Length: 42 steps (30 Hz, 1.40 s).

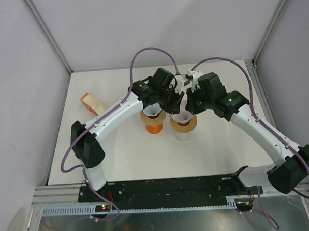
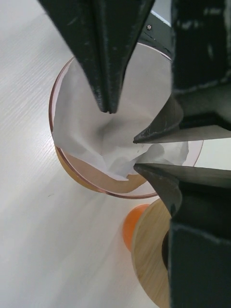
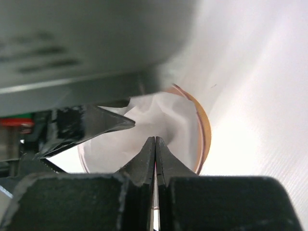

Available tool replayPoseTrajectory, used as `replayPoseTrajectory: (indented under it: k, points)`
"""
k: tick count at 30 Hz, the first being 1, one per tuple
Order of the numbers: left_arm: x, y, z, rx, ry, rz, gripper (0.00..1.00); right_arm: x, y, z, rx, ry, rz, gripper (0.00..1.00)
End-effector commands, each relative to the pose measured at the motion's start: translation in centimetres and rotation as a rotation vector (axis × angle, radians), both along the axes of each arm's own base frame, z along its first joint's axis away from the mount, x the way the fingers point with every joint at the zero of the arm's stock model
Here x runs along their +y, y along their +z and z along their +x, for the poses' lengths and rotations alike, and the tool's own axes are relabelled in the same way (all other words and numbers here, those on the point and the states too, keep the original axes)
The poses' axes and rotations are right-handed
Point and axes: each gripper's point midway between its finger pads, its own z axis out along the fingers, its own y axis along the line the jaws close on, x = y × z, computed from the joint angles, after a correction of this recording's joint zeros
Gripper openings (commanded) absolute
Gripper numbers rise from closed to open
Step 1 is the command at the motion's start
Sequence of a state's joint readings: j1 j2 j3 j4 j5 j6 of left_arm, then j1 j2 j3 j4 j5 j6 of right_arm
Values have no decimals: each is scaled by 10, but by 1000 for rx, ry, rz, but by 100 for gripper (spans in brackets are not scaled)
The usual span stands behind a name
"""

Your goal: Place the coffee filter in the dripper

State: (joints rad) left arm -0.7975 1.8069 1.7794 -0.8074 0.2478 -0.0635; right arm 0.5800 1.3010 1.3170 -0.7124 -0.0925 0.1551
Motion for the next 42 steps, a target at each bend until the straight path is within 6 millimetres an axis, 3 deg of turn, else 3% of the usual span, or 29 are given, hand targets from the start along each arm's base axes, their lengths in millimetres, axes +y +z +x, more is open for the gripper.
replayPoseTrajectory:
  k: [1,9,21,25,32,42]
  points:
    - [-10,58,13,-119,0,-141,30,-14,-34,-14,111,-4,-76,0]
    - [-11,80,12,-153,-7,-179,39,-24,-33,-20,114,-17,-77,0]
    - [-9,102,9,-188,-11,-216,47,-17,-35,-27,120,19,-57,0]
    - [-5,108,12,-206,0,-221,48,-13,-25,-26,89,26,-27,0]
    - [11,105,28,-209,66,-206,48,1,-4,-19,20,50,17,0]
    - [58,129,51,-260,170,-229,52,3,-8,-11,91,35,-144,0]
